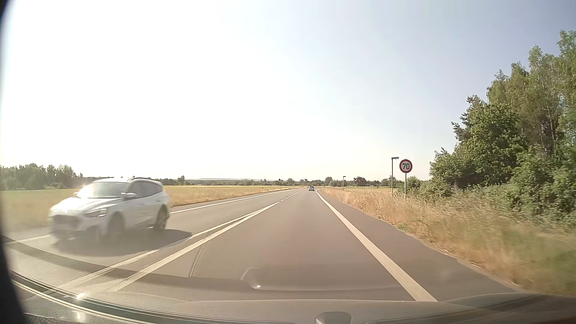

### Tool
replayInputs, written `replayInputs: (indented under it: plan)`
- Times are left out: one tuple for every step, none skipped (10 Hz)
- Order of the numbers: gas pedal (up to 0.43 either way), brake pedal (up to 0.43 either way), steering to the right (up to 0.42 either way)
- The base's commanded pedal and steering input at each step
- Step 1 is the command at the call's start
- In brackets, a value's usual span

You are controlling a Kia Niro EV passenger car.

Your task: Follow the waypoints while adhering to traffic rules and regulations

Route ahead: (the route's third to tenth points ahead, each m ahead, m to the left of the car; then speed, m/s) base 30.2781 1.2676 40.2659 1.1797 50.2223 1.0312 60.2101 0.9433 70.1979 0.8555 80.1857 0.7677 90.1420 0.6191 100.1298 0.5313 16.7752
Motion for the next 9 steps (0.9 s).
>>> replayInputs:
  plan:
    - [0.169, 0.030, 0.002]
    - [0.177, 0.030, 0.003]
    - [0.177, 0.024, 0.003]
    - [0.177, 0.030, 0.003]
    - [0.177, 0.030, 0.002]
    - [0.177, 0.024, 0.003]
    - [0.177, 0.030, 0.003]
    - [0.177, 0.024, 0.003]
    - [0.177, 0.030, 0.004]
